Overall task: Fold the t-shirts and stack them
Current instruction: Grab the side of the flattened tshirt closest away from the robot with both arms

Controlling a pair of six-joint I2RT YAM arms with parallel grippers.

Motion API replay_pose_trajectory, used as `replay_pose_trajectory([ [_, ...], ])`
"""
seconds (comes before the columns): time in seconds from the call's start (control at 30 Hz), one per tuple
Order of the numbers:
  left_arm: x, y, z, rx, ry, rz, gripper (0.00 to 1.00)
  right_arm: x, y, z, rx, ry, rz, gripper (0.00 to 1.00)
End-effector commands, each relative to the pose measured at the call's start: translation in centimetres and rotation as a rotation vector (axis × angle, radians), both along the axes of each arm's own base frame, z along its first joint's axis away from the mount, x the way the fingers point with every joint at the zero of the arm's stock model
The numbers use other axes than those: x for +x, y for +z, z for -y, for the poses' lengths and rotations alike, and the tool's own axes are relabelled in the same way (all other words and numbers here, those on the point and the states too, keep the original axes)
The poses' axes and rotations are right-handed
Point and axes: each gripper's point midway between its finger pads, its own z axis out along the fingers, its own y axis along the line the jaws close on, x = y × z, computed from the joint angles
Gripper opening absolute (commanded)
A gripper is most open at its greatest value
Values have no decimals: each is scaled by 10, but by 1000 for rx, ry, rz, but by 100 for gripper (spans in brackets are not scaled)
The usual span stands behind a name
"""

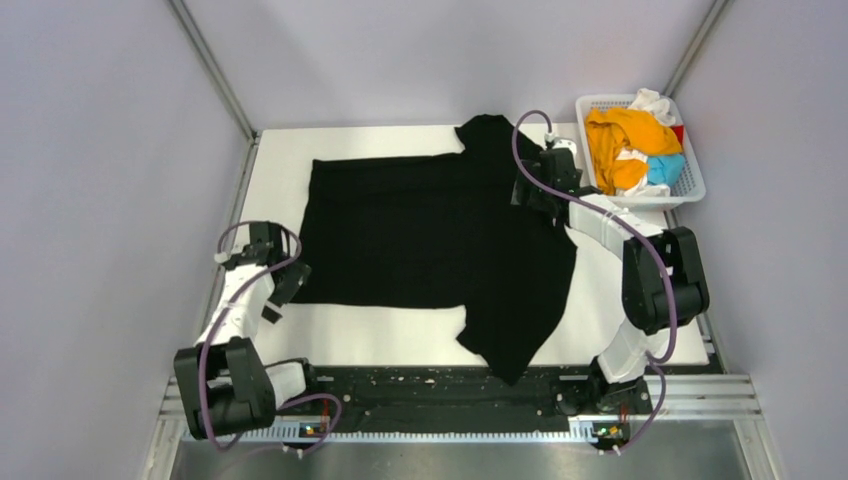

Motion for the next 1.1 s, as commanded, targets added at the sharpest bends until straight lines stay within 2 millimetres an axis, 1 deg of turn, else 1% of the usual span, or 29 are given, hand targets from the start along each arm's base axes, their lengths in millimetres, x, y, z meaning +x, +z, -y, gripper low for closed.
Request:
replay_pose_trajectory([
  [0.0,22,0,-11,-13,92,153,95,14,39,-8,65,20,121,99],
  [0.13,39,-13,-18,-45,117,157,93,11,38,-11,77,35,107,99],
  [0.23,49,-27,-20,-94,141,164,87,6,39,-10,86,30,108,99],
  [0.27,51,-31,-18,-122,143,166,82,4,39,-10,87,28,108,99],
  [0.33,50,-39,-15,-153,148,152,77,1,41,-5,76,10,115,99],
  [0.43,46,-48,-14,-159,134,119,75,-3,42,2,58,-15,122,99],
  [0.5,45,-51,-13,-165,131,108,72,-5,43,4,51,-26,125,99],
  [0.57,45,-52,-10,-183,120,105,67,-4,44,5,49,-30,128,99],
  [0.63,44,-52,-6,-198,109,100,64,-4,45,6,49,-31,131,99],
  [0.7,41,-53,-4,-205,105,92,61,-5,43,6,44,-35,127,99],
  [0.77,39,-54,-1,-220,90,91,60,-5,43,9,35,-42,127,99],
  [0.87,42,-55,12,-282,44,113,58,-5,41,12,20,-54,126,99],
  [0.93,45,-54,18,-308,21,123,54,-5,41,13,13,-57,127,99],
  [1.07,47,-54,19,-312,8,131,48,-5,40,15,9,-62,126,99],
])
